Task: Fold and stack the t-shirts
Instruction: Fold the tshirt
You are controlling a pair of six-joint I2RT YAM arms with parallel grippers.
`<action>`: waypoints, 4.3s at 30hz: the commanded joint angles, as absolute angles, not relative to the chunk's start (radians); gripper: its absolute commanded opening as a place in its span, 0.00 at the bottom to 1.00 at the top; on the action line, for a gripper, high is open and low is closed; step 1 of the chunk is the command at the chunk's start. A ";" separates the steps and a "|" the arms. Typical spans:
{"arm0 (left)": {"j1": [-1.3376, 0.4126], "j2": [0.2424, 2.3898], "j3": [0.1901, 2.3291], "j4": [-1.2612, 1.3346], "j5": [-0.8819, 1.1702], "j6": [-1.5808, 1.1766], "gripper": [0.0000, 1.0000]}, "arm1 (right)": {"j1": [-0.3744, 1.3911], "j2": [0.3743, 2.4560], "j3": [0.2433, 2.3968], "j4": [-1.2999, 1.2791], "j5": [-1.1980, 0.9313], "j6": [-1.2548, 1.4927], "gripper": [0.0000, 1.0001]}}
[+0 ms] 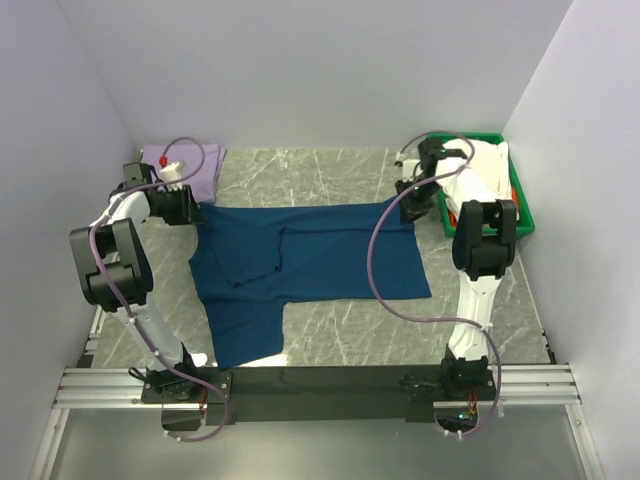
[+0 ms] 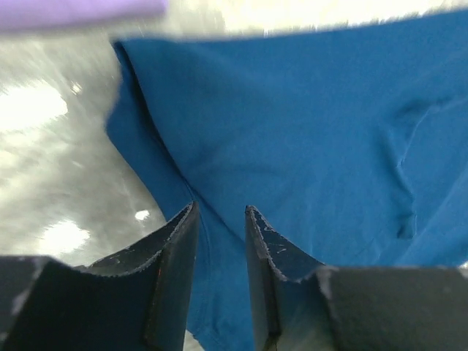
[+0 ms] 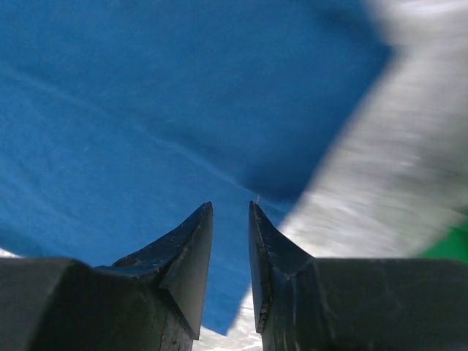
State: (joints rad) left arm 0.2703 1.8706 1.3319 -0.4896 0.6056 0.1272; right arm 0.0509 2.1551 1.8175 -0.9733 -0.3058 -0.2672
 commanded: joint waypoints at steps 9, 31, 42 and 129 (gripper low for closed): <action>0.212 1.960 1.290 -0.509 0.531 0.115 0.33 | 0.072 2.278 1.796 -0.976 -0.230 -0.230 0.32; 0.221 1.485 1.043 -0.936 0.772 0.899 0.56 | 0.199 1.536 1.063 -0.772 -0.089 -0.782 0.45; 0.144 1.229 0.724 -0.787 0.588 1.071 0.53 | 0.273 1.519 0.856 -0.606 -0.021 -0.808 0.41; 0.132 1.781 1.353 -0.764 0.581 0.678 0.40 | 0.114 2.089 1.695 -0.914 -0.002 -0.844 0.31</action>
